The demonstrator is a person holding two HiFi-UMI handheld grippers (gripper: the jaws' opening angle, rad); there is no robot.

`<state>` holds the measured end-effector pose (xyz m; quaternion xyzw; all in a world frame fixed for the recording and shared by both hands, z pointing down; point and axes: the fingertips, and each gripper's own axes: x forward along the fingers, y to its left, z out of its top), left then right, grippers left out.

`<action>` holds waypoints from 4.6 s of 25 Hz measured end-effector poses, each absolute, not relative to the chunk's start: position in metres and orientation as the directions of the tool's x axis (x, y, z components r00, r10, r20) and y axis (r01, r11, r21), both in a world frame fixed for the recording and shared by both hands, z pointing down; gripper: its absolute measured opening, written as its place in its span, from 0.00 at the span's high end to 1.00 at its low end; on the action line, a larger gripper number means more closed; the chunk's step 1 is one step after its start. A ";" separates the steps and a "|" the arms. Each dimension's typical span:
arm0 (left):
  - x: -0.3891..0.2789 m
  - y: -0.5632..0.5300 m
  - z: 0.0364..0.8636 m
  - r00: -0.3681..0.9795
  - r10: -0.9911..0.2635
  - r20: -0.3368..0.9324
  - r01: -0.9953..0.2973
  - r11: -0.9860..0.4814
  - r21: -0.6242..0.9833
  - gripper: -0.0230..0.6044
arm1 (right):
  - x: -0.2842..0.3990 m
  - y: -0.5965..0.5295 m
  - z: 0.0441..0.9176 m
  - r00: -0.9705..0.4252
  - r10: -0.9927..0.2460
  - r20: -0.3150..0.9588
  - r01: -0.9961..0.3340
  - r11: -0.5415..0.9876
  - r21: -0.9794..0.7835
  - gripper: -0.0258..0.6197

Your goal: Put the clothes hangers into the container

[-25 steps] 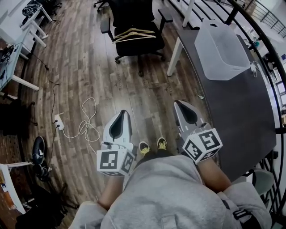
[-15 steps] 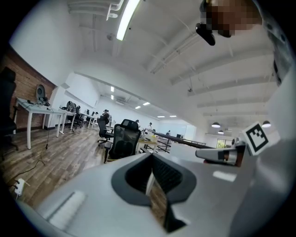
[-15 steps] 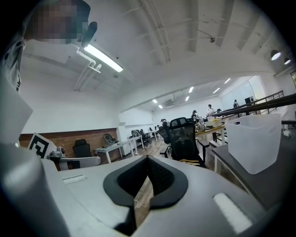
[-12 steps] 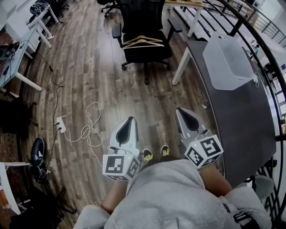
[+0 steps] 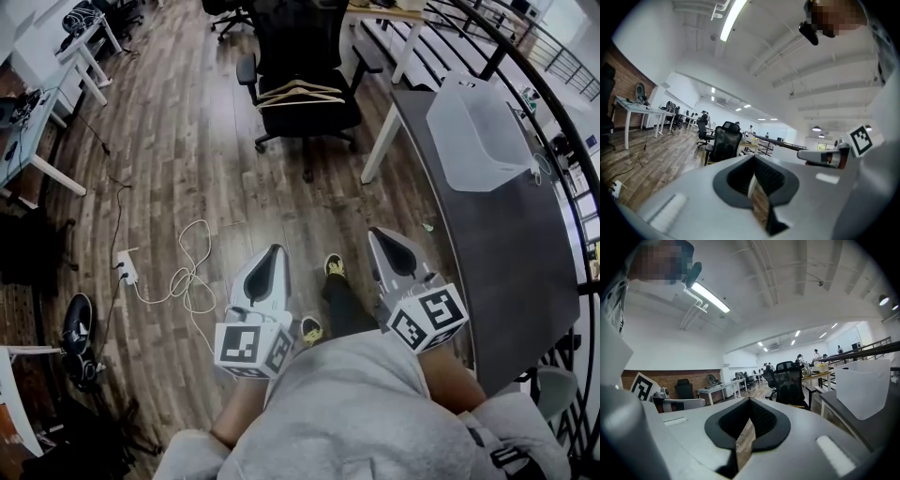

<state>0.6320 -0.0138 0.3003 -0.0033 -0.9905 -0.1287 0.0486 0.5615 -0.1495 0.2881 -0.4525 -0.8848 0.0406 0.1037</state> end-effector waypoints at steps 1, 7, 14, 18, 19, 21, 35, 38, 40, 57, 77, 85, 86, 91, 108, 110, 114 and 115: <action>0.630 -0.013 0.302 -0.995 -0.008 0.096 0.017 0.967 0.254 0.95 | 0.560 -0.148 0.289 -0.568 0.810 0.144 0.793 0.586 -0.165 0.96; 0.611 -0.007 0.305 -0.996 -0.017 0.092 0.004 0.973 0.230 0.95 | 0.540 -0.139 0.297 -0.565 0.814 0.132 0.797 0.580 -0.169 0.96; 0.568 0.012 0.306 -0.994 -0.008 0.107 0.015 0.979 0.205 0.95 | 0.495 -0.119 0.301 -0.546 0.827 0.130 0.809 0.562 -0.175 0.96; 0.525 0.024 0.316 -0.990 -0.002 0.140 0.028 0.977 0.210 0.95 | 0.450 -0.115 0.309 -0.548 0.824 0.144 0.800 0.567 -0.195 0.96; 0.512 0.026 0.318 -0.989 -0.004 0.148 0.027 0.977 0.211 0.95 | 0.438 -0.114 0.312 -0.550 0.822 0.150 0.797 0.570 -0.201 0.96; 0.488 0.030 0.320 -0.987 -0.008 0.162 0.027 0.977 0.211 0.95 | 0.414 -0.112 0.316 -0.550 0.819 0.161 0.791 0.573 -0.213 0.96; 0.355 0.050 0.316 -0.977 0.032 0.210 0.075 0.977 0.202 0.95 | 0.282 -0.095 0.313 -0.519 0.843 0.144 0.803 0.538 -0.258 0.96; 0.337 0.049 0.313 -0.977 0.044 0.207 0.086 0.977 0.197 0.95 | 0.262 -0.097 0.315 -0.514 0.846 0.141 0.803 0.533 -0.267 0.96; 0.327 0.049 0.311 -0.977 0.047 0.207 0.088 0.978 0.190 0.95 | 0.251 -0.097 0.315 -0.510 0.849 0.140 0.803 0.528 -0.277 0.96; 0.289 0.051 0.308 -0.977 0.079 0.197 0.113 0.979 0.172 0.95 | 0.209 -0.084 0.316 -0.470 0.875 0.114 0.825 0.482 -0.296 0.96; 0.201 0.097 0.330 -0.973 0.048 0.227 0.095 0.975 0.202 0.95 | 0.128 -0.038 0.340 -0.473 0.865 0.165 0.808 0.501 -0.310 0.96; 0.141 0.142 0.339 -0.967 0.027 0.252 0.086 0.970 0.227 0.95 | 0.073 0.002 0.351 -0.488 0.847 0.209 0.786 0.531 -0.316 0.96; 0.132 0.148 0.338 -0.968 0.019 0.251 0.079 0.970 0.230 0.95 | 0.066 0.007 0.350 -0.493 0.844 0.212 0.782 0.537 -0.316 0.96; 0.089 0.179 0.336 -0.968 -0.009 0.250 0.050 0.973 0.225 0.95 | 0.028 0.033 0.349 -0.514 0.826 0.229 0.766 0.563 -0.309 0.96; 0.026 0.277 0.337 -0.973 -0.055 0.225 -0.002 0.973 0.232 0.95 | -0.037 0.140 0.340 -0.536 0.804 0.257 0.755 0.593 -0.281 0.96; 0.020 0.288 0.338 -0.973 -0.063 0.220 -0.009 0.971 0.239 0.95 | -0.041 0.153 0.338 -0.538 0.803 0.256 0.756 0.594 -0.274 0.96; 0.014 0.302 0.342 -0.974 -0.072 0.216 -0.015 0.966 0.258 0.95 | -0.046 0.168 0.337 -0.539 0.798 0.270 0.761 0.599 -0.251 0.96; 0.011 0.303 0.341 -0.974 -0.073 0.214 -0.015 0.965 0.261 0.95 | -0.048 0.169 0.337 -0.541 0.796 0.272 0.760 0.601 -0.247 0.96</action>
